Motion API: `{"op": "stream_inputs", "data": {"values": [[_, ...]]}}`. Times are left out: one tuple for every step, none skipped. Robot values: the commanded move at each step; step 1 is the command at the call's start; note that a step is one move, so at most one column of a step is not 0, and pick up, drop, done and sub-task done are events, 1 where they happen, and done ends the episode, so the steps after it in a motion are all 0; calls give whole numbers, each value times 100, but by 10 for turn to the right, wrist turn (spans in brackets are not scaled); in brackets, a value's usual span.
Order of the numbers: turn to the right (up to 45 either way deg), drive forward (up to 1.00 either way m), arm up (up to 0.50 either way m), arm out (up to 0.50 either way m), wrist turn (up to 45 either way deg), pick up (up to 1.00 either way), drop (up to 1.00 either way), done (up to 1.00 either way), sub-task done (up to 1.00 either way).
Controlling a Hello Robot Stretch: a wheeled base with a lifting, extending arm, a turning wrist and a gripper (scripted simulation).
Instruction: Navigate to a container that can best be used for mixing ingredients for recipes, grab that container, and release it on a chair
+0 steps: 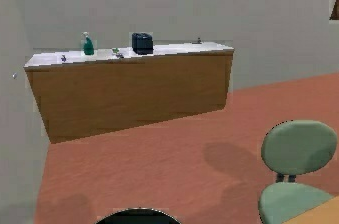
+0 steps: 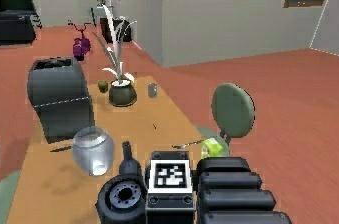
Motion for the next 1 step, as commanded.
{"op": "stream_inputs", "data": {"values": [[450, 0, 0, 0, 0, 0, 0, 0, 0]]}}
